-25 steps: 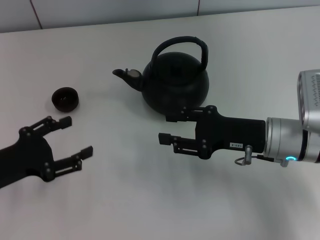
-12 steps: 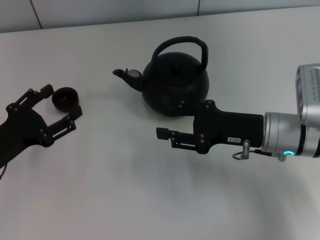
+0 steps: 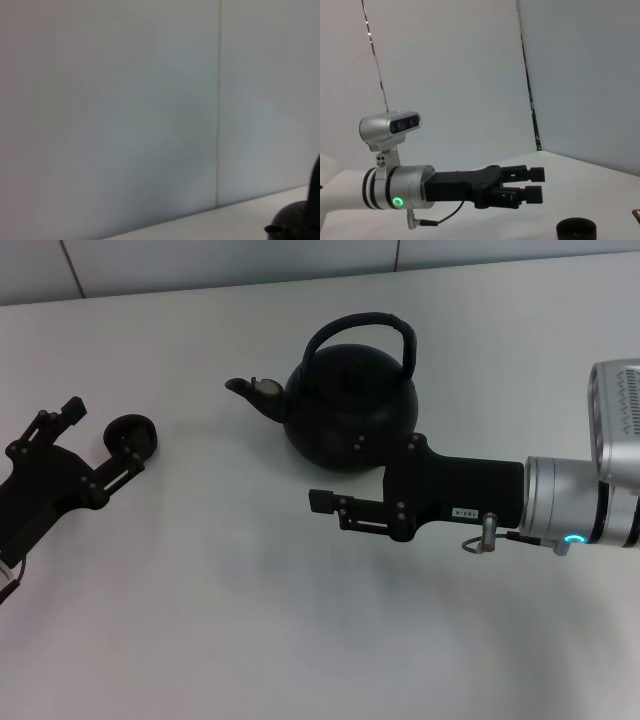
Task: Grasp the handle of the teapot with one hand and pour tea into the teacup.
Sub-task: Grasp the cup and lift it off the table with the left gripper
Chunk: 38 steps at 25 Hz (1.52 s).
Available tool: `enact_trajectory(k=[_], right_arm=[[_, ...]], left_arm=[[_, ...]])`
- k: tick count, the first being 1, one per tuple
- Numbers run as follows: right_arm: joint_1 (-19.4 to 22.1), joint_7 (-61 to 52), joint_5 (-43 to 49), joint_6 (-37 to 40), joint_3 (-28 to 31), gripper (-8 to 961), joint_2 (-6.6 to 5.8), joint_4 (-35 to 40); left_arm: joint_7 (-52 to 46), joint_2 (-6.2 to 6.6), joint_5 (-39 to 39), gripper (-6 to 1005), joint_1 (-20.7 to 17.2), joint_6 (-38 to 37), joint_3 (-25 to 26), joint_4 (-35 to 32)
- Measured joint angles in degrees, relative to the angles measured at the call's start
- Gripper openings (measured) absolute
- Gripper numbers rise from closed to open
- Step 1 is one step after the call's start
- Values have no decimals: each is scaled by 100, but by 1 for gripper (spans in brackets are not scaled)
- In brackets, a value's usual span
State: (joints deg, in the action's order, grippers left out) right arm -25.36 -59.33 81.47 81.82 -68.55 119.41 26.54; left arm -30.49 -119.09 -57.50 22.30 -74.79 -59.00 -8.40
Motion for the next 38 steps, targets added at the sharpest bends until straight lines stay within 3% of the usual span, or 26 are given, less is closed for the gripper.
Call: enact_trajectory(k=[16,32,38], right_arm=[[-38,-3,0,51,-44,578,-1,161],[-47,1,0,4,0,578,-15,188],[-43,3,0,0,8,578,-15,203]], left_arm=[[27,0,111,860,164,490,11,73],[235,1,55,859,372,1507,-71,65],[264,0,54,859,459,1661,-335,64]])
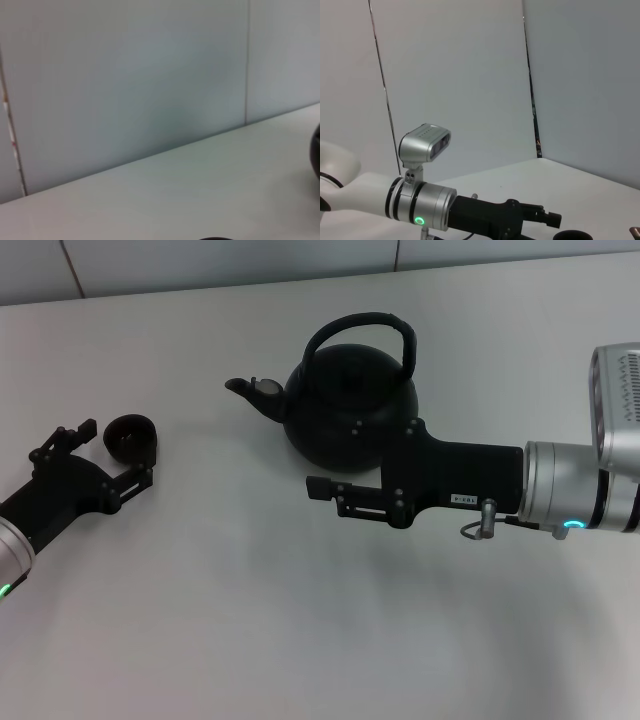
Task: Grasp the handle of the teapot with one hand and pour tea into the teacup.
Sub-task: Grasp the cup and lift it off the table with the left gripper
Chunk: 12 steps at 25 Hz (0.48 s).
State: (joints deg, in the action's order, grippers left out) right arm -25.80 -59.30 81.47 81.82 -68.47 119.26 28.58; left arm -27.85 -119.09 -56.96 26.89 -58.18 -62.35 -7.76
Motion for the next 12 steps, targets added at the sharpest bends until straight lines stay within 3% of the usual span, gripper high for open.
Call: enact_trajectory(k=[12], right_arm=[[-4,7,0,0,10,578,-7,21]], left_arm=[[6,0,1,859,118,242,-31,-13]])
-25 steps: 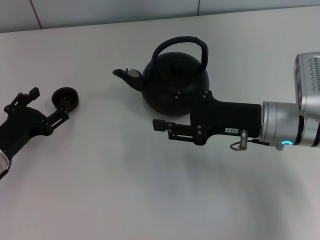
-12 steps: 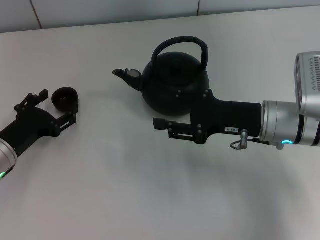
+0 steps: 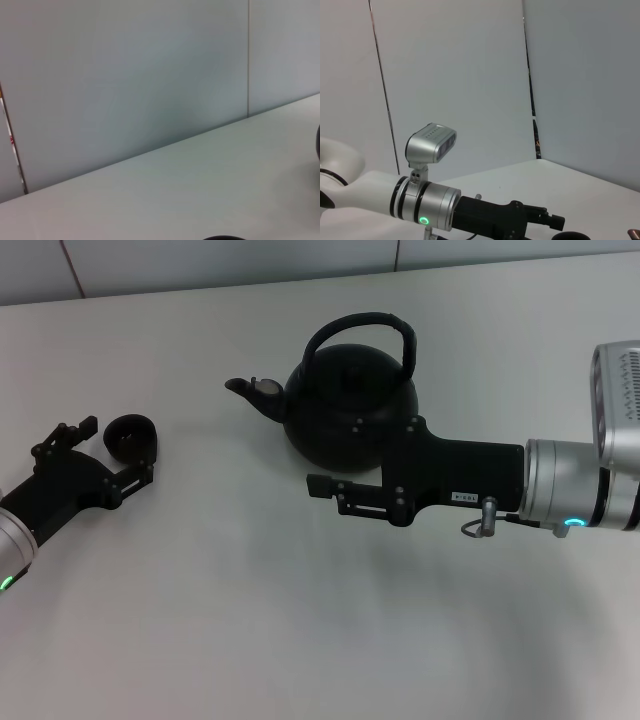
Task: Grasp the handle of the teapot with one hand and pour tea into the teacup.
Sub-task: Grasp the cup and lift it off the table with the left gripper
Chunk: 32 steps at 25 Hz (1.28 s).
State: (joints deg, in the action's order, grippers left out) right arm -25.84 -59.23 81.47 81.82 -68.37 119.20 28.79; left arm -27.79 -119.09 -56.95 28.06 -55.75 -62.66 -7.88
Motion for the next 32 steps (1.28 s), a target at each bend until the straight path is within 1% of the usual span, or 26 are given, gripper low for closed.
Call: enact_trajectory(k=[8,12,24,30,32], right_arm=[[0,0,-4,-6,0,577,9,0],[1,0,-12,-9,-1,577,15,-4],[1,0,-18,-15,-1,577,16,4],[0,0,-18,-17,0,577,16,4],[1,0,-18,-18,-1,577,16,4]], left_arm=[[2,0,1,860,68,150,-8,5],[3,-1,-2,860,106,211,-111,25],[-53,-9,-9,860,132,267,-129,33],[-63,-9,-8,712,154,309,-132,31],[-64,-9,-9,704,157,314,-132,27]])
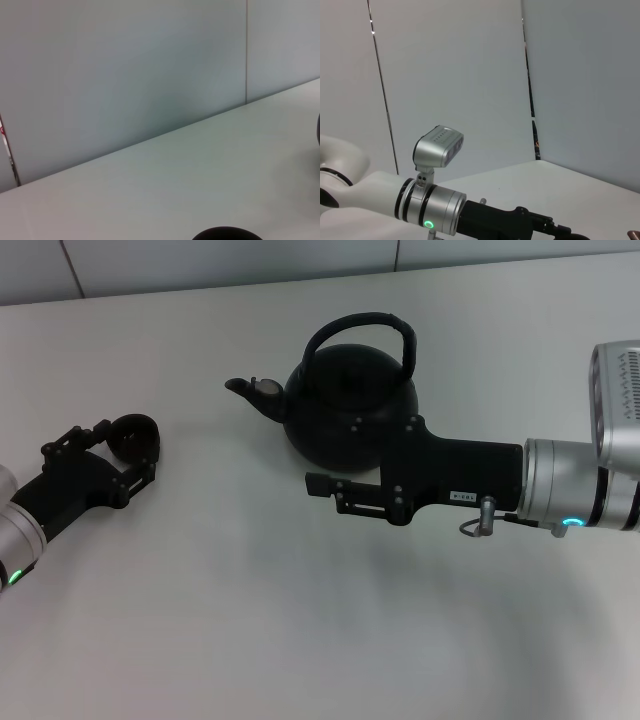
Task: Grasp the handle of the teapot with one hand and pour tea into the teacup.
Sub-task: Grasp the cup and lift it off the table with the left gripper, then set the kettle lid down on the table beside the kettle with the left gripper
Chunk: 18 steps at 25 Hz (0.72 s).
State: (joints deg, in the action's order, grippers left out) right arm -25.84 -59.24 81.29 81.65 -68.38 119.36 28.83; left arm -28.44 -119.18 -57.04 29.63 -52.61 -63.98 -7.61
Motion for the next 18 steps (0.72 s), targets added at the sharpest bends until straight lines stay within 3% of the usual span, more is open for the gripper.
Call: enact_trajectory(k=[6,15,18], right_arm=[[0,0,-39,0,0,577,0,0],[0,0,-75,0,0,577,7,-3],[0,0,-103,0,0,577,8,-13]], left_arm=[[-7,0,-2,679,-2,-100,-118,-11],[-472,0,-2,671,-128,-519,-1270,-571],[-545,0,0,672,-185,-574,-1408,-705]])
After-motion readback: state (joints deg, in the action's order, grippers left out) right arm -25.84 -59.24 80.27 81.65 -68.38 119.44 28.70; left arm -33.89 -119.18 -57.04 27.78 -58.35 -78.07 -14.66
